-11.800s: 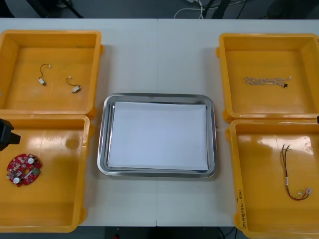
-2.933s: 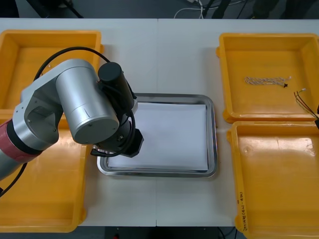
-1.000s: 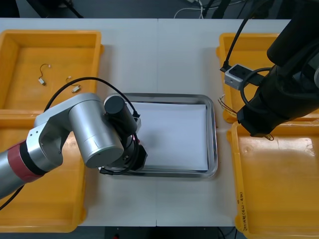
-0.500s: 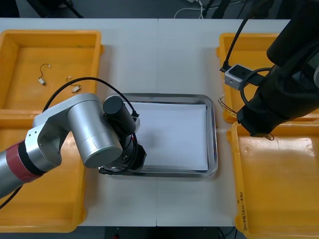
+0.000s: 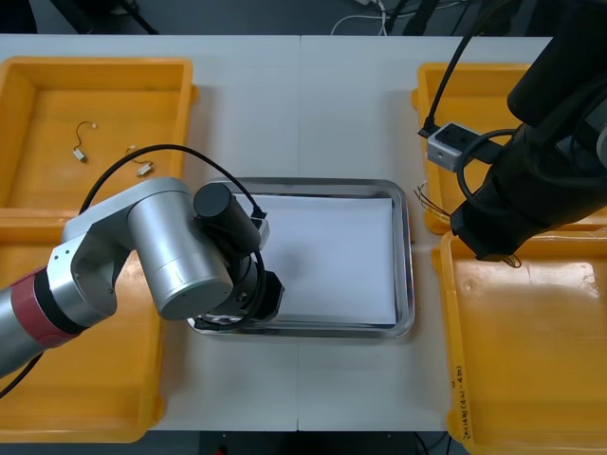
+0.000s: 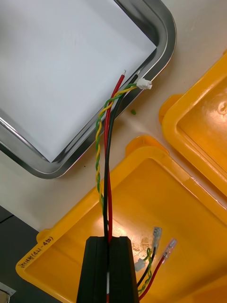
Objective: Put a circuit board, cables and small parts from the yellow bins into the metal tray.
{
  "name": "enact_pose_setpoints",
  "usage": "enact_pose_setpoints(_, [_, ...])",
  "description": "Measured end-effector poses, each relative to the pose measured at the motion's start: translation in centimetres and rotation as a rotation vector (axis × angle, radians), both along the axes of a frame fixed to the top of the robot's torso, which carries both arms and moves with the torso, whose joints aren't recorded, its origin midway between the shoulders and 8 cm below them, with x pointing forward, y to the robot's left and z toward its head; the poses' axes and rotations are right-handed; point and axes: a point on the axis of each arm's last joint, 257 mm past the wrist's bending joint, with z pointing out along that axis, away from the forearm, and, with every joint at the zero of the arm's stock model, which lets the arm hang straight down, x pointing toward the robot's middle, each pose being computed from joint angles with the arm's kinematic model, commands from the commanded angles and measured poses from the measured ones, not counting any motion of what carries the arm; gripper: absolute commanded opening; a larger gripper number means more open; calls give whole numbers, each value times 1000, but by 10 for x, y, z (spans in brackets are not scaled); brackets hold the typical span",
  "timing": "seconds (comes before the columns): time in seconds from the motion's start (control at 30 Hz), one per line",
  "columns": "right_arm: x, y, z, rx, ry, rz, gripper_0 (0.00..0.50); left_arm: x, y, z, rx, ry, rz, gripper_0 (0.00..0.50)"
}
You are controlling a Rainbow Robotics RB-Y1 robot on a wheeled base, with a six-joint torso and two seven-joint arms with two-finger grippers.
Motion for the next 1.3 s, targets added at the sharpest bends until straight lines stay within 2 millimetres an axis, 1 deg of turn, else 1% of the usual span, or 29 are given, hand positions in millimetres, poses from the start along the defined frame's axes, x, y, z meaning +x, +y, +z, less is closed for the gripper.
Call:
enact_pose_setpoints(0.13, [-1,1,0,1,2,2,0,-1,-1,4,-9,-4,16,500])
enact_pose_setpoints(0.23, [-1,2,-1,2,4,4,0,-2,4,10,4,0,24,500])
enact_pose_setpoints(0.3, [-1,3,-1,3,4,5,0,-4,7,18,4,8,31,500])
enact_pose_setpoints(0.4, [-1,3,-1,4,5,6,0,-4,11,35,0,7,40,500])
enact_pose_setpoints(0.5, [-2,8,-2,12,8,14,0,-3,17,50,1,-3,51,500])
enact_pose_setpoints(0.67, [-5,24,-5,33,15,39,0,-6,28,68,-3,25,78,500])
enact_pose_setpoints(0.9, [-7,48,-13,17,9,92,0,-6,53,93,17,65,130,500])
enact_pose_setpoints(1.13, [-8,73,-25,-37,-18,165,0,9,59,130,-74,45,173,500])
enact_pose_setpoints(1.2, [-9,82,-28,-41,-27,181,0,14,65,138,-98,41,197,500])
enact_pose_setpoints(1.3, [-10,92,-34,-58,-40,208,0,25,78,144,-115,41,244,500])
